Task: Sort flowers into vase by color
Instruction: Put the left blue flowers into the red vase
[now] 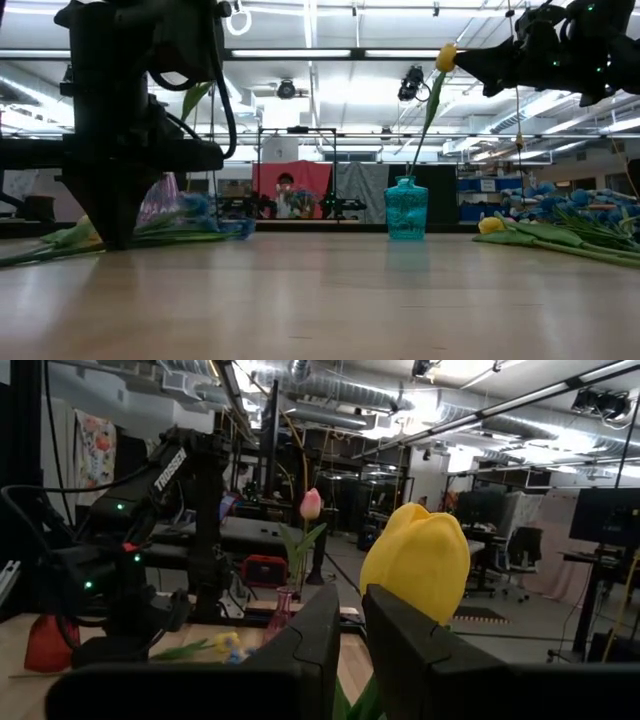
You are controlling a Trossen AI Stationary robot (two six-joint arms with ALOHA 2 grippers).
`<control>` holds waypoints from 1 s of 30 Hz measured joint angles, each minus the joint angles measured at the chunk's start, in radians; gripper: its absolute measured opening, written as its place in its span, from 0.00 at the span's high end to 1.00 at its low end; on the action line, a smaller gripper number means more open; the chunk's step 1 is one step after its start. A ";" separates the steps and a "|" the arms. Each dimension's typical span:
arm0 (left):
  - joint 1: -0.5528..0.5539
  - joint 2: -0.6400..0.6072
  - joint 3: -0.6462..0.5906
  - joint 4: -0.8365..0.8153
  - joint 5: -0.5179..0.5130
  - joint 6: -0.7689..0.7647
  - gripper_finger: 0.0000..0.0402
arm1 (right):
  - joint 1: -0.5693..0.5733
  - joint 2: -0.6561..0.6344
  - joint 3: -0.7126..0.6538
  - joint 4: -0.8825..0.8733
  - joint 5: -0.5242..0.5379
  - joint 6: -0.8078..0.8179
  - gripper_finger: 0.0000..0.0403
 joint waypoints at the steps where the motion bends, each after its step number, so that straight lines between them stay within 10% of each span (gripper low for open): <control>1: 0.000 0.001 0.003 -0.002 -0.005 0.001 0.96 | 0.000 0.000 0.000 0.000 0.000 0.000 0.84; 16: 0.082 0.006 0.208 0.058 -0.292 0.433 0.98 | 0.000 0.000 0.000 0.000 0.001 0.000 0.84; 30: 0.177 -0.016 0.450 -0.017 -0.328 0.906 0.97 | -0.022 0.000 0.000 -0.016 -0.002 0.019 0.84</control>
